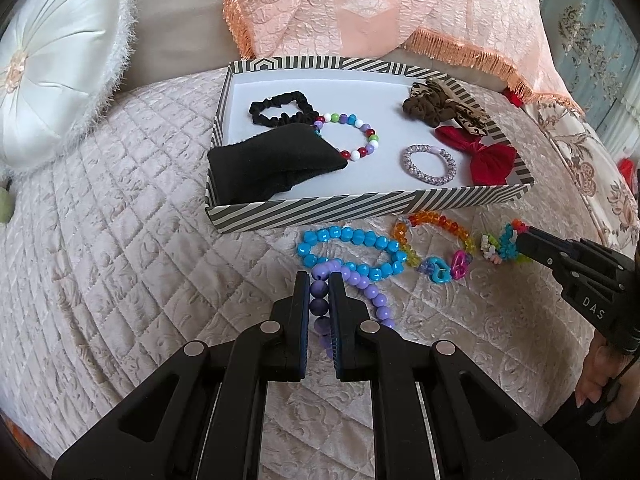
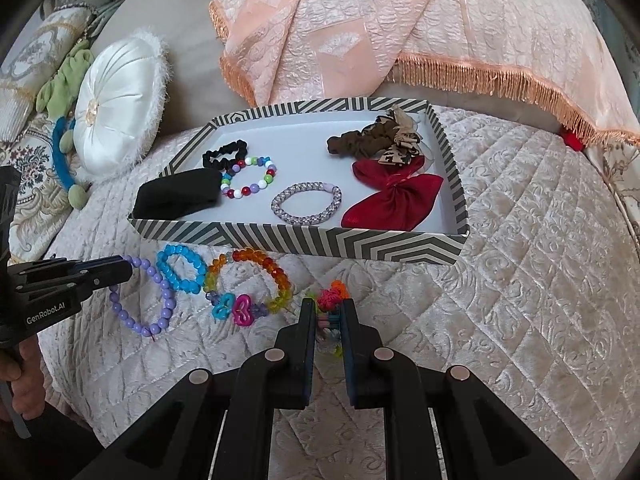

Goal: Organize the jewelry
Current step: 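Lift purple bracelet with left tool while right lifts rainbow bracelet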

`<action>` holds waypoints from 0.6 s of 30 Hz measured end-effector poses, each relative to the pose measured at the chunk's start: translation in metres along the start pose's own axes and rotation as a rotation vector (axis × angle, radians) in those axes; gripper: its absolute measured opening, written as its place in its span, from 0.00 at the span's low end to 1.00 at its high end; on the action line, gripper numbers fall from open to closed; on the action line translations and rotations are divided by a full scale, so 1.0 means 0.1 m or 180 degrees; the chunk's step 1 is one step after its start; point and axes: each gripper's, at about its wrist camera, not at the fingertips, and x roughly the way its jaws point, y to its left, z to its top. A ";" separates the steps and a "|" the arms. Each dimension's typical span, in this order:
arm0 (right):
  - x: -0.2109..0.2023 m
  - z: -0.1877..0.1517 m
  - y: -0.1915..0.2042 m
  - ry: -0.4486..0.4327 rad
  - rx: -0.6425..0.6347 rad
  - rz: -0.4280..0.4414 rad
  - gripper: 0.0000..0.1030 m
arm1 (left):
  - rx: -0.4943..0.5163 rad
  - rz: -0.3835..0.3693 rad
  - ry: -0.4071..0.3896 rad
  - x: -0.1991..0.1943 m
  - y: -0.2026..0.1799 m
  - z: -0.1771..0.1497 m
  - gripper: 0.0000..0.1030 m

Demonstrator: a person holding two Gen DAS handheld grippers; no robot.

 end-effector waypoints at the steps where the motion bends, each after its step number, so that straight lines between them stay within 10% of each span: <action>1: 0.00 0.00 0.00 0.0000 0.0000 -0.0002 0.11 | 0.0005 0.0001 0.0003 0.00 0.00 0.00 0.08; 18: 0.00 0.00 0.01 -0.0005 -0.0041 -0.0037 0.11 | 0.0008 0.0005 0.0007 0.01 0.00 0.00 0.08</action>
